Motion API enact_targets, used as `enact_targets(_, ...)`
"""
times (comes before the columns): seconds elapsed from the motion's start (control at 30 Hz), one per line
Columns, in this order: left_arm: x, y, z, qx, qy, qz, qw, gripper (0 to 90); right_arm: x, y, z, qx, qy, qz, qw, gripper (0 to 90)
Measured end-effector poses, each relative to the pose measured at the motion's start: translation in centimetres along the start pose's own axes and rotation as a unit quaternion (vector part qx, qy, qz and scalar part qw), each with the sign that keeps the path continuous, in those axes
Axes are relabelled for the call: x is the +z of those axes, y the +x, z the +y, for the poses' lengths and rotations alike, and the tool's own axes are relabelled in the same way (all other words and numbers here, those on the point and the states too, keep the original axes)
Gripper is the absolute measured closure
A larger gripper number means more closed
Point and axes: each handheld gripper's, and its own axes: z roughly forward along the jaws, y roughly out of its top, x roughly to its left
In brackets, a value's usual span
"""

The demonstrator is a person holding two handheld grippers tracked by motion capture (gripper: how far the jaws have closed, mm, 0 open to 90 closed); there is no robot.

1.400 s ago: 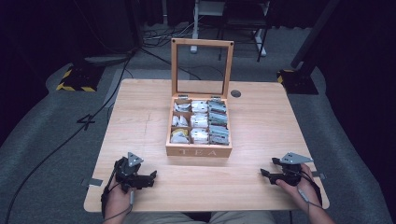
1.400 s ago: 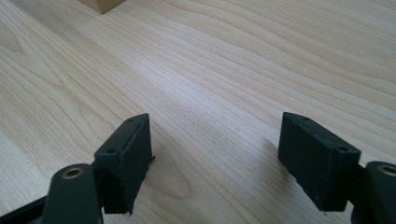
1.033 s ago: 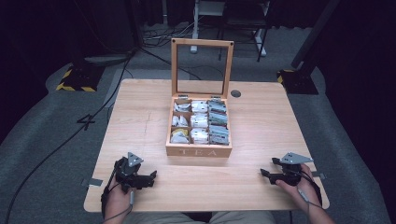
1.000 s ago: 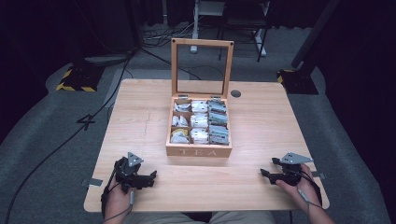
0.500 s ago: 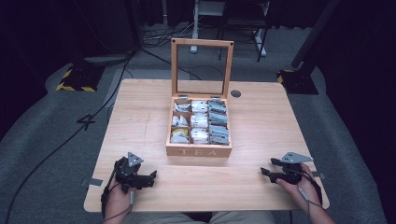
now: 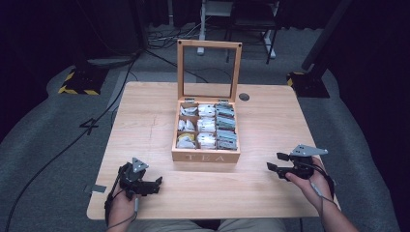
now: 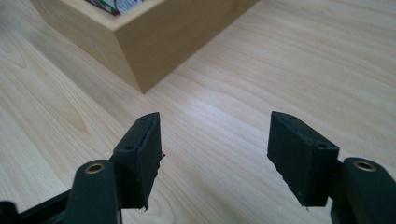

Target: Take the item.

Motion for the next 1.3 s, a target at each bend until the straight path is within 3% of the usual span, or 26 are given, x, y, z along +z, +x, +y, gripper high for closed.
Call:
enact_targets(0.27, 0.2, 0.0, 0.2, -0.002, -0.001, 0.000, 1.0000, 0.0, 0.7, 1.0, 3.3, -0.016, -0.007, 0.021, 0.9996, 37.7)
enact_targets(0.6, 0.2, 0.1, 0.2, -0.001, 0.000, -0.001, 1.0000, 0.0, 1.3, 1.5, 6.4, -0.034, -0.003, 0.029, 0.9990, 40.2)
enact_targets(0.73, 0.2, 0.1, 0.2, -0.001, 0.000, -0.001, 1.0000, 0.0, 1.7, 1.9, 7.8, -0.037, -0.003, 0.045, 0.9983, 41.5)
enact_targets(1.2, 0.0, 0.0, 0.0, -0.007, 0.000, 0.004, 1.0000, 0.2, 4.6, 3.1, 12.3, -0.050, 0.012, 0.087, 0.9948, 51.9)
enact_targets(1.3, 0.0, 0.0, 0.0, -0.007, 0.000, 0.004, 1.0000, 0.2, 5.9, 4.4, 13.3, -0.060, 0.023, 0.104, 0.9926, 54.5)
